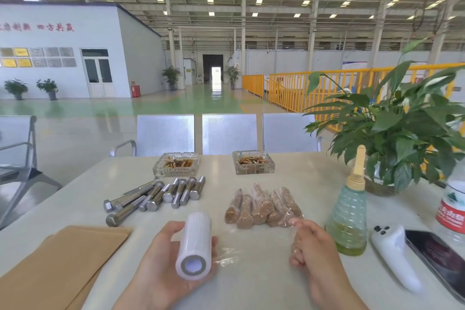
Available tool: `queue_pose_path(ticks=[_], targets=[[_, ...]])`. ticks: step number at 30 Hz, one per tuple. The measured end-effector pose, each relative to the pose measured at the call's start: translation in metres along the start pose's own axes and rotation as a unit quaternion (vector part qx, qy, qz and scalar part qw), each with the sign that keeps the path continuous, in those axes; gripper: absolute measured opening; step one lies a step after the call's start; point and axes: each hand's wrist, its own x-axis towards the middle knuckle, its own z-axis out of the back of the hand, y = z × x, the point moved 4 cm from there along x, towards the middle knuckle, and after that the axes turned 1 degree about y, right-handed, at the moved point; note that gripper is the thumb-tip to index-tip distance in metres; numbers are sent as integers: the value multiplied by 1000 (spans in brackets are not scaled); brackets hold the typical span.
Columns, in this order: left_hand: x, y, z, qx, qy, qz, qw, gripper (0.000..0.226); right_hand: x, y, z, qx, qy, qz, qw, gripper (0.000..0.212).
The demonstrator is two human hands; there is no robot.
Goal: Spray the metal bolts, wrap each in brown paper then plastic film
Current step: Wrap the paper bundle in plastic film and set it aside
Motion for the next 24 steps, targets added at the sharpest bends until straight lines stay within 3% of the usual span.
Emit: queue_pose_path(ticks=[7,9,11,12,14,17,19,21,24], targets=[[-13,-18,-2,84,-46,-71,993,52,-5,13,5,-21,38,76,996,37],[-16,-20,3,100,-61,-58,991,44,-7,17,9,-70,58,100,991,41],[-17,-21,12,171,-127,-69,975,39,-10,17,13,-178,72,134,972,47],[-18,-23,17,245,-179,-93,948,37,-13,17,13,-258,77,163,949,48],[-21,-27,18,425,-255,-153,855,35,-19,13,11,-416,84,209,881,49],[-20,-27,11,592,-279,-193,731,42,-27,6,7,-594,65,190,779,43],[-18,-28,8,678,-303,-191,643,32,-31,7,7,-658,54,195,726,45],[-23,-37,8,708,-335,-204,588,26,-33,8,8,-675,59,199,708,45],[-33,-50,8,694,-372,-250,563,55,-35,5,6,-707,71,206,673,43]])
